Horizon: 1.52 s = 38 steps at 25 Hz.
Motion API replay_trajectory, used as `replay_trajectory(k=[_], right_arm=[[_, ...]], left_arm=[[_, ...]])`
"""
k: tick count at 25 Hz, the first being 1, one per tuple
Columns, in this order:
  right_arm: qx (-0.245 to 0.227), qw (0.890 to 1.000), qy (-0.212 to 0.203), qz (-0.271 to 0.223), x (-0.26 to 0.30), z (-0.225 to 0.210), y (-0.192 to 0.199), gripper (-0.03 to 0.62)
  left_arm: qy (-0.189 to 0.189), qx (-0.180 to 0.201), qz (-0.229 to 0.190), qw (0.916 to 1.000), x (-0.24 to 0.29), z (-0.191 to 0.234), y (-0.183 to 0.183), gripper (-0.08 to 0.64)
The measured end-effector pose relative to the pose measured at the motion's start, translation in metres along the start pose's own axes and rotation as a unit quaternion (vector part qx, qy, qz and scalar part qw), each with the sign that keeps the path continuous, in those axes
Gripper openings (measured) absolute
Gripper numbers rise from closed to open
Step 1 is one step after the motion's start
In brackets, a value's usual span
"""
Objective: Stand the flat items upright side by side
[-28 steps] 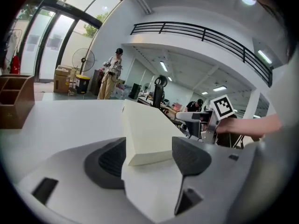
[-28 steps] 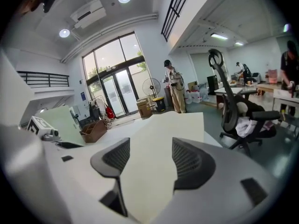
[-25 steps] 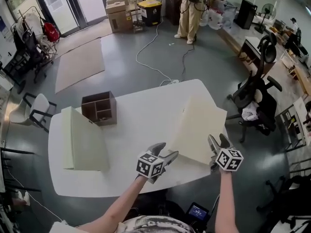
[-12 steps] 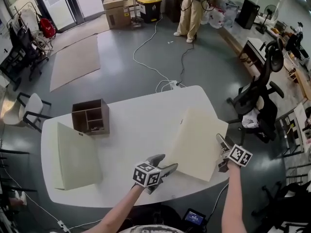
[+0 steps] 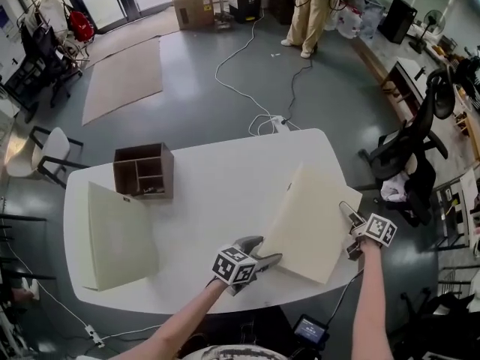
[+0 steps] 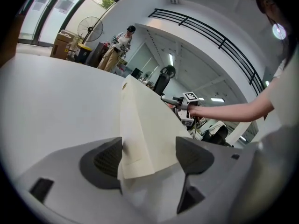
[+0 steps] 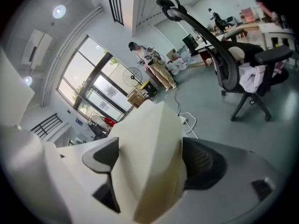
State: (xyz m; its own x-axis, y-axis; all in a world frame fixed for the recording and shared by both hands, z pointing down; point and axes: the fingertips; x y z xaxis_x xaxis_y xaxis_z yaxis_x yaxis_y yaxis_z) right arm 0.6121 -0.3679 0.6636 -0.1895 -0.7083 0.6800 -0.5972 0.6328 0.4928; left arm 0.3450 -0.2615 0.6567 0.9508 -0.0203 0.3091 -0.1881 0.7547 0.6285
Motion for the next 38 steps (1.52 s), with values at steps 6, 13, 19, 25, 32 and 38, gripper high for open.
replay_trajectory(k=[6,13,19,25,32,38], right_arm=[[-0.007,1.000,-0.002,-0.004,0.000,0.001,-0.004,0.394],[-0.070,0.994,-0.053,-0.068,-0.022,0.038,-0.020,0.370],[-0.134,0.975,-0.109,-0.142,-0.066,0.082,-0.030,0.364],[-0.197,0.949,-0.162,-0.183,-0.111,0.124,-0.031,0.353],[-0.255,0.917,-0.217,-0.217,-0.164,0.162,-0.013,0.330],[-0.276,0.895,-0.261,-0.233,-0.197,0.173,0.008,0.311]], left_arm=[[0.018,0.003,0.027,0.9995,0.010,0.001,0.003,0.362],[0.010,0.067,0.030,0.9972,0.002,-0.004,0.006,0.362],[-0.019,0.150,0.050,0.9873,-0.003,-0.012,0.008,0.368],[-0.091,0.212,0.083,0.9696,-0.012,-0.013,0.005,0.374],[-0.170,0.254,0.114,0.9453,-0.026,-0.007,0.005,0.374],[-0.204,0.270,0.122,0.9331,-0.032,-0.006,0.008,0.374]])
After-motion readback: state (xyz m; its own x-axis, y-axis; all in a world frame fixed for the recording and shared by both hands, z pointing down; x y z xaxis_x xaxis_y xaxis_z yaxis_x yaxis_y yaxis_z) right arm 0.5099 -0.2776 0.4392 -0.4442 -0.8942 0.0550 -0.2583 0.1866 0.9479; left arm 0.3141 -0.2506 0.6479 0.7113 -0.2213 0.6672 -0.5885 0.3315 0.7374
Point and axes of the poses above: the fingertips, and each gripper's own axes: x forward along the fingers, z to its left, y out of its underside, and after that the axes turned 14 degrees about y, right-handed
